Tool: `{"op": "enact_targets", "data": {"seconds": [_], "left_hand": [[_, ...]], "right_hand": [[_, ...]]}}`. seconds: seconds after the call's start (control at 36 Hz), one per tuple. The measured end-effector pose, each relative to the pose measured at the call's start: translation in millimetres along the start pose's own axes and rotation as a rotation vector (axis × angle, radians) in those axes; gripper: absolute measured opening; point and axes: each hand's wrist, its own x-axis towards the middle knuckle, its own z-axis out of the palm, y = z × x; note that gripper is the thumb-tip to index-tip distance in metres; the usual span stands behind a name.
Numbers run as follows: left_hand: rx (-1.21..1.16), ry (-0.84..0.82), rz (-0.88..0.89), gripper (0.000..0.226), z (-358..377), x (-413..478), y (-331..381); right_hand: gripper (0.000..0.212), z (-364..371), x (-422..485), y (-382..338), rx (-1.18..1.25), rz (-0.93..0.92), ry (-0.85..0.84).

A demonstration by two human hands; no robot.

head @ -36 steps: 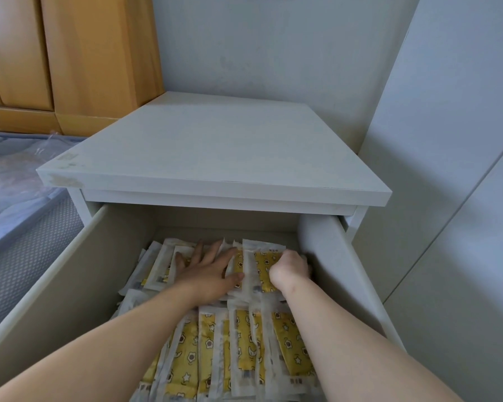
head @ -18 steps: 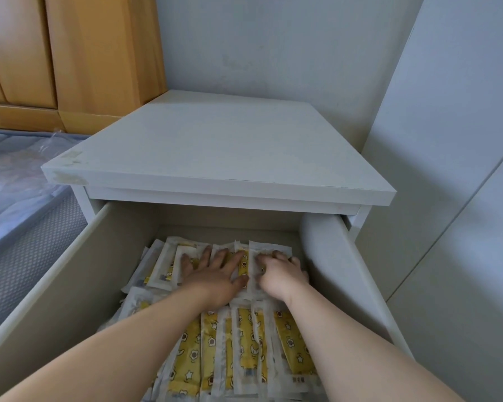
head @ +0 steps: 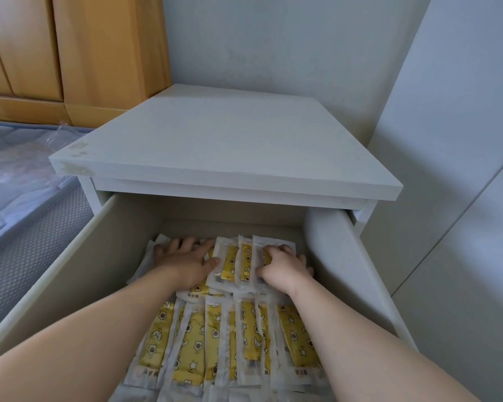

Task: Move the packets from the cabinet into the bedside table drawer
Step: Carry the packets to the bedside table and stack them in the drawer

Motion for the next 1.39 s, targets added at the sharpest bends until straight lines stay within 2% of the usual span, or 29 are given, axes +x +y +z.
{"op": "enact_targets", "data": {"seconds": [0.19, 0.36, 0.56, 0.64, 0.89, 1.0, 1.19, 1.39], "left_hand": [[-0.093, 0.061, -0.015, 0.057, -0.9, 2.5, 1.1], [-0.183, 0.118, -0.004, 0.053, -2.0, -4.7, 5.9], [-0.298, 0.074, -0.042, 0.047, -40.6, -54.4, 13.5], [-0.310, 0.007, -0.045, 0.050, -70.2, -88.7, 18.8], [-0.442, -0.061, -0.009, 0.046, -187.3, -233.1, 26.5], [-0.407, -0.085, 0.070, 0.046, -229.6, -297.3, 20.9], [-0.335, -0.092, 0.171, 0.048, -280.7, -387.3, 33.5], [-0.270, -0.152, 0.383, 0.049, -282.2, -472.3, 89.1]], "right_hand": [[0.056, 1.0, 0.5, -0.6, 0.017, -0.007, 0.033], [0.054, 3.6, -8.3, -4.8, -0.032, -0.057, 0.183], [0.052, -29.4, -60.7, -16.6, 0.027, 0.020, 0.053], [0.052, -56.1, -96.7, -31.9, 0.024, 0.047, 0.009], [0.046, -146.6, -251.8, -98.6, 0.104, 0.160, -0.039], [0.054, -174.2, -328.4, -133.3, 0.192, 0.234, -0.045], [0.054, -204.6, -435.0, -160.0, 0.340, 0.364, 0.022], [0.052, -198.5, -538.2, -128.4, 0.469, 0.564, 0.153]]}}
